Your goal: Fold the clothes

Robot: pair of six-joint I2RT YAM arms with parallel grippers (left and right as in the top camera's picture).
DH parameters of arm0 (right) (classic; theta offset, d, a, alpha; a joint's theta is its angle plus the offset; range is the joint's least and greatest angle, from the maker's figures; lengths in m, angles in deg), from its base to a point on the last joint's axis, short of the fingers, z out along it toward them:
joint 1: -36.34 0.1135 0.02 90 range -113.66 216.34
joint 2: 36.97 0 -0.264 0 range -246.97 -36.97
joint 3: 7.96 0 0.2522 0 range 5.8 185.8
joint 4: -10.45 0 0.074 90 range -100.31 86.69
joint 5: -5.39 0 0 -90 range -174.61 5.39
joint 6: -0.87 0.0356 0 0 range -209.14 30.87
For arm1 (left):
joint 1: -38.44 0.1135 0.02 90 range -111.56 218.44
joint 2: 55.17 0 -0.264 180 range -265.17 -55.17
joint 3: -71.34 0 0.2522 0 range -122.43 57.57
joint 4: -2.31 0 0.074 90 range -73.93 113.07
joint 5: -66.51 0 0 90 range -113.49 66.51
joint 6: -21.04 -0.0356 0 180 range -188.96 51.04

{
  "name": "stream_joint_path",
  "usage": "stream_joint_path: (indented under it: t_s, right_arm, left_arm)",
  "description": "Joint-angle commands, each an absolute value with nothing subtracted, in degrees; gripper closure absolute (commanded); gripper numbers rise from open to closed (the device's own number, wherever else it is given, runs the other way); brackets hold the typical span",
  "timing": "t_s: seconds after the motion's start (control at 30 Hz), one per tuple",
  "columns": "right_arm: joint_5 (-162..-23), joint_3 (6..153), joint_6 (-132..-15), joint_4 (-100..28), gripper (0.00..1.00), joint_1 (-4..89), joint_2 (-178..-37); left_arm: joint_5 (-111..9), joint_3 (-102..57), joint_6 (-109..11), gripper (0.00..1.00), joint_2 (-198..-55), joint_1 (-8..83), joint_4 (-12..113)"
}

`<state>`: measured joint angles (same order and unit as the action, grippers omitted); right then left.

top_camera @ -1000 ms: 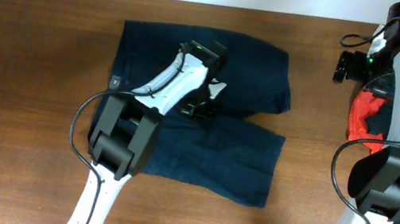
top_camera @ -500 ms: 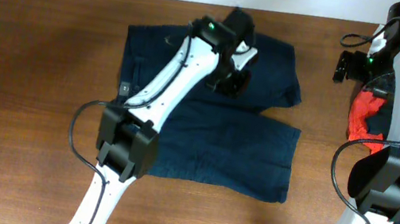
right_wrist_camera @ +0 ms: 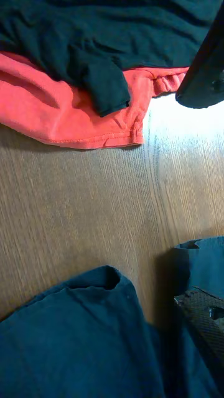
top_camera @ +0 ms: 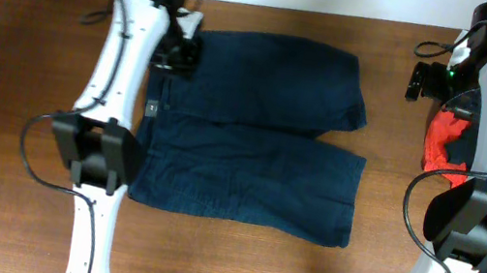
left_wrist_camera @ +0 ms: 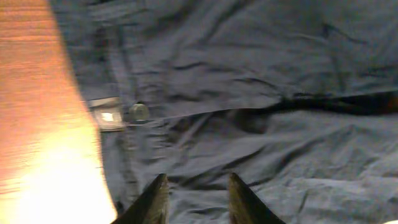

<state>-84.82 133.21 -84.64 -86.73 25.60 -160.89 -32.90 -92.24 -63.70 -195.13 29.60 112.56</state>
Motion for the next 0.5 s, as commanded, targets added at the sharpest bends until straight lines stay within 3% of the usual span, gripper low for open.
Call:
stream_joint_path:
  t_s: [0.0, 0.07, 0.2, 0.37, 0.47]
  right_arm:
    - [-84.1, 133.52, -84.14, -86.88, 0.01, 25.38, -160.45]
    - [-84.1, 133.52, -84.14, -86.88, 0.01, 25.38, -160.45]
    - [-84.1, 133.52, -84.14, -86.88, 0.01, 25.38, -160.45]
    - [-84.1, 133.52, -84.14, -86.88, 0.01, 25.38, -160.45]
    - [-84.1, 133.52, -84.14, -86.88, 0.01, 25.38, -160.45]
  left_arm:
    - [-35.3, -90.63, -64.71, 0.5, -191.13, 32.26, 112.8]
    - [-33.71, -88.09, -64.69, 0.41, -188.2, 33.12, 112.8]
    - [-29.05, -77.34, -63.44, 0.33, -178.89, 34.27, 112.8]
    - [-27.5, -56.29, -62.09, 0.3, -166.87, 34.38, 111.62]
    - [-28.07, -40.62, -62.09, 0.31, -162.02, 34.65, 104.6]
